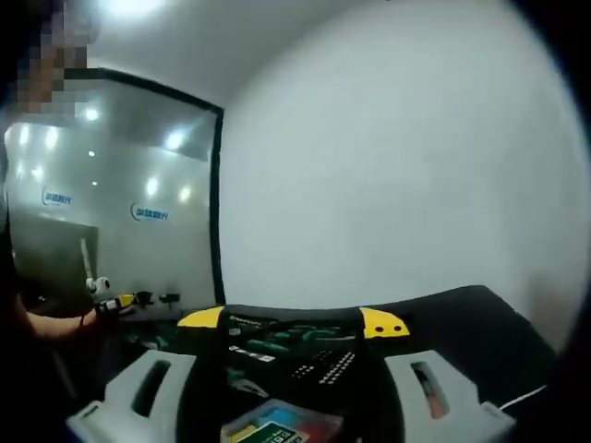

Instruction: Pick up the tools and put them into their designated positions in the toolbox.

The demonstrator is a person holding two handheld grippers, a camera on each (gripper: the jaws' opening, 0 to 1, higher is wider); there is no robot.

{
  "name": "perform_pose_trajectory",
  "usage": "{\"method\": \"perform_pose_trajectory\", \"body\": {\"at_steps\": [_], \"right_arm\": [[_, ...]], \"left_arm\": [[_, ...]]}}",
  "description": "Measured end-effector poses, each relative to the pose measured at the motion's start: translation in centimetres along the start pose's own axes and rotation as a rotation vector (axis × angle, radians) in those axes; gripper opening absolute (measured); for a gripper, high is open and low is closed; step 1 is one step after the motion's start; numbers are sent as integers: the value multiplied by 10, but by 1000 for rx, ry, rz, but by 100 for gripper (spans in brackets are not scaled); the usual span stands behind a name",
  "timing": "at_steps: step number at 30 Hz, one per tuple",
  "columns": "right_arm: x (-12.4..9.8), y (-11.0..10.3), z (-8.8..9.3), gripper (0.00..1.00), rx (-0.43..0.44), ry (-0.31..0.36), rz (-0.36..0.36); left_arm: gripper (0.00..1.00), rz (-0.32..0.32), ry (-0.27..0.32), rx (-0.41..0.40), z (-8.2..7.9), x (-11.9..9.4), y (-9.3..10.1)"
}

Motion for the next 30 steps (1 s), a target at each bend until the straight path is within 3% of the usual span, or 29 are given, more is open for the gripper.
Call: {"method": "perform_pose_trajectory", "body": {"at_steps": [2,4,8,16,23,26,30], "right_arm": [[2,-2,-2,67,2,14,-8],[4,-5,-3,70,0,18,-16],[4,-7,-4,69,-7,10,-23],[3,-8,-3,65,-20,-11,-19],[4,9,2,65,-13,-19,-16],[4,6,2,64,-17,-25,-11],[3,2,1,63,-9,-25,-5]], "left_arm": [[68,-47,-16,35,2,-1,-9],[63,-53,-13,19,2,-2,-12],[67,-34,4,13,-1,-3,-11],[67,25,-51,30,8,-2,0],[65,-2,-13,5,1,-6,-8],[65,-11,18,-17,-5,-9,-11],[65,-27,15,-13,-4,-8,-14]]}}
Point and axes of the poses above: the point that each gripper's makers call its tool centre point, and the gripper's own axes: x roughly forward along the fingers, y roughly to its right, z roughly out of its underside, the point moved 4 cm from there along -x, roughly backward along the fingers, and after that the axes turned 12 degrees about -x, right-handed, at the moved point
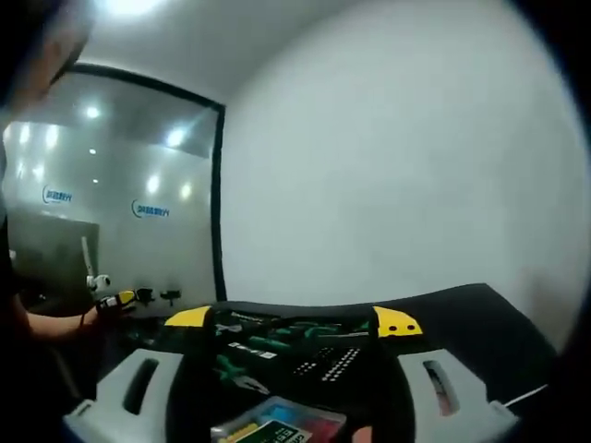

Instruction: Pick up the tools and put them into their designated positions in the toolbox.

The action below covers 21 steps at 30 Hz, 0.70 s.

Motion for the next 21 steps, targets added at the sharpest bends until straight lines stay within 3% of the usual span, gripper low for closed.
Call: {"method": "perform_pose_trajectory", "body": {"at_steps": [10,14,21], "right_arm": [[-1,-7,-2,62,7,1,-1],[-2,-3,2,60,8,-6,2],[-3,4,7,58,18,-18,23]], "left_arm": [[63,-16,-19,14,4,1,2],[57,-43,-14,-2,3,0,-2],[57,-58,-4,-5,1,-2,-6]]}}
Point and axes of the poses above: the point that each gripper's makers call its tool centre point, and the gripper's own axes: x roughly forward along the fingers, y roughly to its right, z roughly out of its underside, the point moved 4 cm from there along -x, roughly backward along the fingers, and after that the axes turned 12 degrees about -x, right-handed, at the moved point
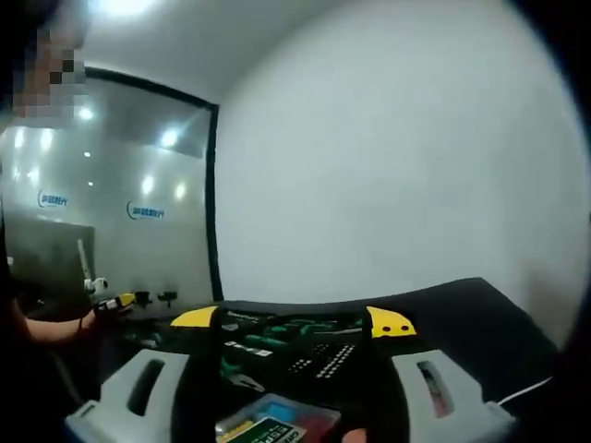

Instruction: Pick up the tools and put them into their designated positions in the toolbox.

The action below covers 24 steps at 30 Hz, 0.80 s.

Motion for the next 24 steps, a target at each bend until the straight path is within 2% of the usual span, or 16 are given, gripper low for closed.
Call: {"method": "perform_pose_trajectory", "body": {"at_steps": [4,7,11,17,18,21,24], "right_arm": [[0,1,1,57,4,-1,5],[-1,1,1,56,1,-3,3],[-1,-1,2,56,3,-8,-2],[-1,2,3,56,7,-13,8],[-1,3,3,56,11,-13,10],[-1,4,4,56,22,-14,14],[-1,3,3,55,17,-14,9]], "left_arm": [[56,1,-22,2,4,1,1],[55,2,-17,4,3,1,1],[46,-19,-20,-11,3,0,-4],[45,-20,0,-24,-1,-3,-4],[45,-12,20,-38,-4,-3,-1],[43,-30,14,-38,-3,-3,-4],[42,-22,13,-28,-2,-3,-1]]}}
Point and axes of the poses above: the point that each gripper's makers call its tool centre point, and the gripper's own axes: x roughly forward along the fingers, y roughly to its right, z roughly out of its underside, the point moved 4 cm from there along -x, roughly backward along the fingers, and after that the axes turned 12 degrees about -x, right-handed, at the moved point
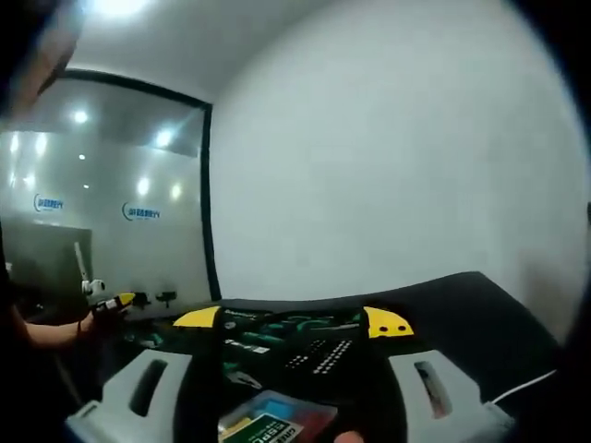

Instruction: Pick up the tools and put them into their designated positions in the toolbox.

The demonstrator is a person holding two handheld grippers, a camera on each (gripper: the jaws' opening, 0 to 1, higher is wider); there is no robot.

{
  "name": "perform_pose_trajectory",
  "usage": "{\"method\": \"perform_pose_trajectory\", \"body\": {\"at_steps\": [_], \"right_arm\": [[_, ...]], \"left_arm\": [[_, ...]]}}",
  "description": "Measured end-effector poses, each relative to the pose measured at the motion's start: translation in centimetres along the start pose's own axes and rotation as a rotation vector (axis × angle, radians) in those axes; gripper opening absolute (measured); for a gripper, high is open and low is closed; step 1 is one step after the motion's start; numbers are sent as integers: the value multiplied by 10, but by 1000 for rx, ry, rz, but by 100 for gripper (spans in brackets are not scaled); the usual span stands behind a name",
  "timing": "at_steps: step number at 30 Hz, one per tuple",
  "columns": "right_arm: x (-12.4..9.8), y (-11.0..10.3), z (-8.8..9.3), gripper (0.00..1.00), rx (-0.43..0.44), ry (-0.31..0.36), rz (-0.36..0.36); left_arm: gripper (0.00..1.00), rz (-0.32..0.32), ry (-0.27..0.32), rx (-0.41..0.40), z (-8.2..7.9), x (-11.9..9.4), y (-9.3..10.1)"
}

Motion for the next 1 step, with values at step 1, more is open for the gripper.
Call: {"method": "perform_pose_trajectory", "body": {"at_steps": [1], "right_arm": [[0,-1,0,55,-4,-1,-3]], "left_arm": [[42,3,5,0,-1,0,1]]}}
Point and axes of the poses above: the point that each gripper's makers call its tool centre point, and the gripper's own axes: x roughly forward along the fingers, y roughly to its right, z roughly out of its underside, the point moved 4 cm from there along -x, roughly backward along the fingers, and after that the axes turned 12 degrees about -x, right-handed, at the moved point
